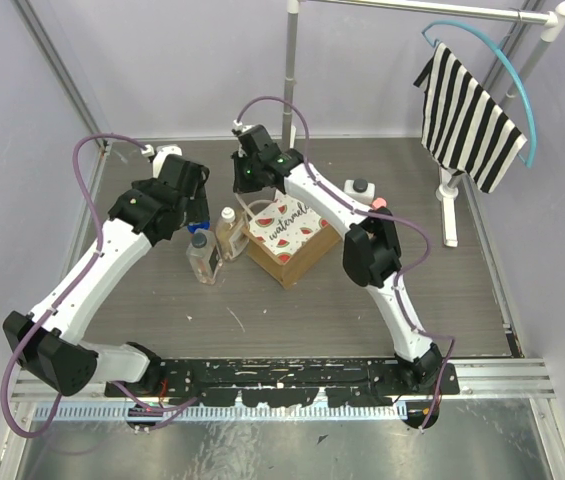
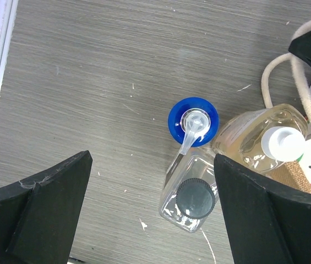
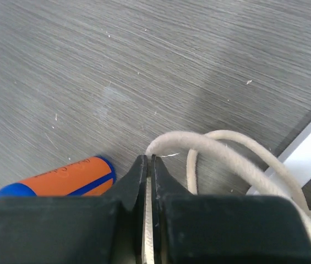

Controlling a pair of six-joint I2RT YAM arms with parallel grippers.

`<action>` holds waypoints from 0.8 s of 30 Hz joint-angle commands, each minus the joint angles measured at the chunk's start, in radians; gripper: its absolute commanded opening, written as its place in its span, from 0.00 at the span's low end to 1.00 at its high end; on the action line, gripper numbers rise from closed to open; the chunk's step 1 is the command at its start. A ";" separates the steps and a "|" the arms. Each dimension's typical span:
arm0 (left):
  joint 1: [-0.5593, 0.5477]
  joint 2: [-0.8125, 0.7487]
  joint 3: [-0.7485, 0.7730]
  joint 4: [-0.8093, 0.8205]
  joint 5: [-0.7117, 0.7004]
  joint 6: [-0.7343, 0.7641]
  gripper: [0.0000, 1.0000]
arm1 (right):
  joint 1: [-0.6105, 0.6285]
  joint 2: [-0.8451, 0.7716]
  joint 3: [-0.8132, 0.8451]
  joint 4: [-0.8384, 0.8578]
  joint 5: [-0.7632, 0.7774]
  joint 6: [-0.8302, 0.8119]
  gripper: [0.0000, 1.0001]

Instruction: Take the personal care products out of the canvas bag

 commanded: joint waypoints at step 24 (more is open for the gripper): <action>0.002 0.031 0.015 0.053 -0.013 0.044 0.99 | 0.080 -1.366 -1.289 0.242 0.287 0.182 0.55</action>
